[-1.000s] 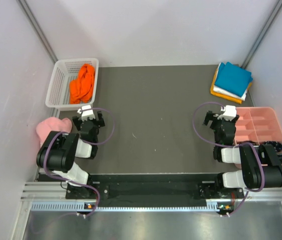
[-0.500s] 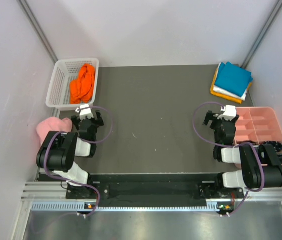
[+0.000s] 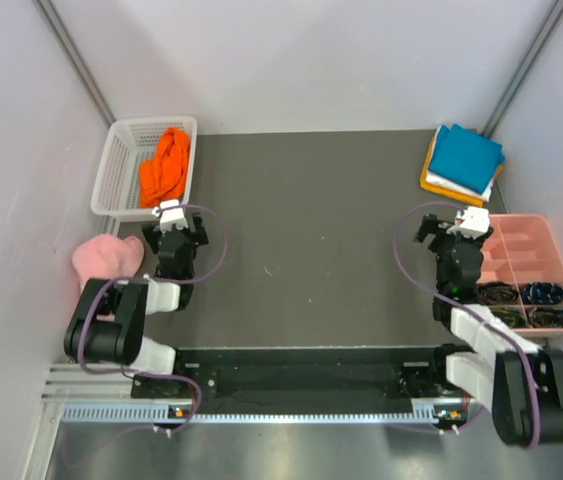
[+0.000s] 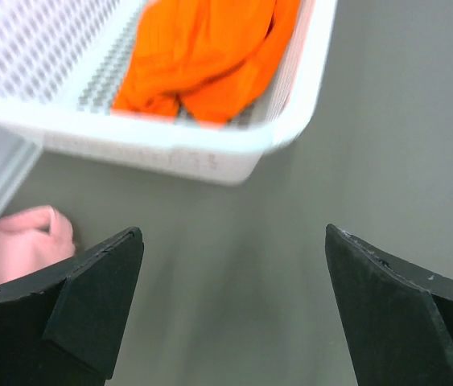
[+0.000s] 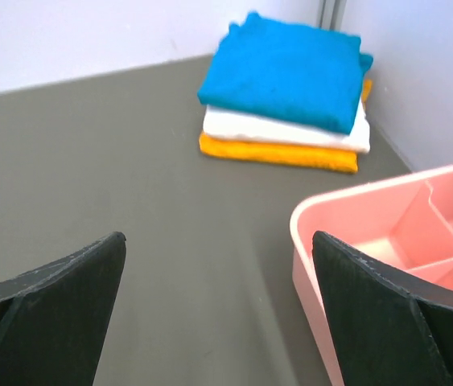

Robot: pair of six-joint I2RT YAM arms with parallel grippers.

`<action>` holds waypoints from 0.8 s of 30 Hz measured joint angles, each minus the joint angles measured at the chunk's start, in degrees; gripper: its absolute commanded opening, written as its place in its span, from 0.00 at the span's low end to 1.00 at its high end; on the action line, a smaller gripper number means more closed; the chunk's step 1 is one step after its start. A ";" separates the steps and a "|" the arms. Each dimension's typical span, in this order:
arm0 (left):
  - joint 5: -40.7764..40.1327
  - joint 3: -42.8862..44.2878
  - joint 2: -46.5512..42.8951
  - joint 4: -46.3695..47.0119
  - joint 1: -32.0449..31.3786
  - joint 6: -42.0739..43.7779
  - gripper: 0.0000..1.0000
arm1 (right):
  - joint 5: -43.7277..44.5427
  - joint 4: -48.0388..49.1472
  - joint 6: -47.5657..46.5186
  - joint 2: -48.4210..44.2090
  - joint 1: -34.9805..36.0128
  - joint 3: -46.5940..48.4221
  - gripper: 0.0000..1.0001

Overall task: Fold and stack the t-shirts
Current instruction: Grab crumpled tshirt from bin with the left arm

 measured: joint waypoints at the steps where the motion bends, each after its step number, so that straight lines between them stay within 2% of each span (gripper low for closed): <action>1: -0.57 0.50 -1.62 -1.20 -0.46 0.07 0.99 | -0.02 -1.92 0.42 -1.73 0.00 0.85 0.99; 6: -1.36 4.59 -10.73 -9.57 -1.46 -2.21 0.99 | -1.55 -15.10 4.15 -7.72 0.00 9.70 0.99; 9: 0.07 10.47 -13.40 -16.79 -2.08 -6.12 0.99 | -4.81 -19.71 6.78 -12.33 0.35 11.26 0.99; 13: 1.64 19.80 -13.18 -26.53 -6.12 -8.94 0.99 | -7.19 -25.40 9.55 -22.23 2.82 10.08 0.99; 15: 1.11 24.68 -12.44 -31.01 -9.27 -8.52 0.99 | -7.04 -31.69 10.21 -25.11 5.62 11.74 0.99; 20: -0.94 36.28 -9.49 -41.24 -12.52 -4.61 0.99 | -7.13 -44.98 12.90 -25.70 7.74 17.07 0.99; 24: -3.52 42.16 -7.32 -42.71 -12.26 0.35 0.99 | -6.99 -53.55 14.99 -27.58 7.80 17.66 0.99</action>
